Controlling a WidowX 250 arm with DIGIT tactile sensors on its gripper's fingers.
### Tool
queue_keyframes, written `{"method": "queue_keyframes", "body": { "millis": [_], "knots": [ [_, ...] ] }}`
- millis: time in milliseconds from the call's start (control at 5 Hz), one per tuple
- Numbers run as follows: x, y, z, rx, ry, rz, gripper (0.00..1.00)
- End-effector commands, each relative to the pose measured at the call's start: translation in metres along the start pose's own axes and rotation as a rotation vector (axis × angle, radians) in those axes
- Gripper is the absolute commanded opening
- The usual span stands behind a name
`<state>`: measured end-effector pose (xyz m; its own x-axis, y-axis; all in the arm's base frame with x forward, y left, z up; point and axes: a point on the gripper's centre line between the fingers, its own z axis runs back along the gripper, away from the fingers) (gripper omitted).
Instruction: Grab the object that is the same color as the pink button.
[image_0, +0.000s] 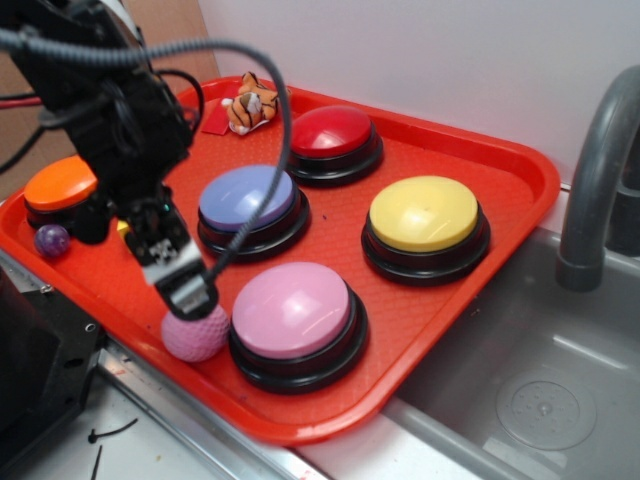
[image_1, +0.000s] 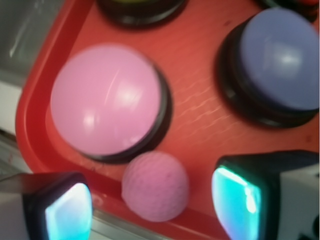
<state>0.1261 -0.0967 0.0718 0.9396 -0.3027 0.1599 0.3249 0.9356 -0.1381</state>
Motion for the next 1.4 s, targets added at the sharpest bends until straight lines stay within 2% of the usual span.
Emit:
{"method": "queue_keyframes", "body": {
  "millis": [0, 200, 400, 600, 800, 1200],
  "knots": [
    [-0.011, -0.002, -0.022, 0.023, 0.051, -0.003, 1.00],
    [-0.018, 0.013, -0.028, 0.074, 0.092, 0.047, 1.00],
    [-0.019, 0.018, -0.024, 0.105, 0.094, 0.064, 1.00],
    [-0.016, 0.018, -0.026, 0.106, 0.079, 0.065, 0.15],
    [-0.016, 0.019, -0.026, 0.093, 0.067, 0.076, 0.00],
    [-0.012, 0.021, -0.031, 0.102, 0.068, 0.082, 0.00]
  ]
}}
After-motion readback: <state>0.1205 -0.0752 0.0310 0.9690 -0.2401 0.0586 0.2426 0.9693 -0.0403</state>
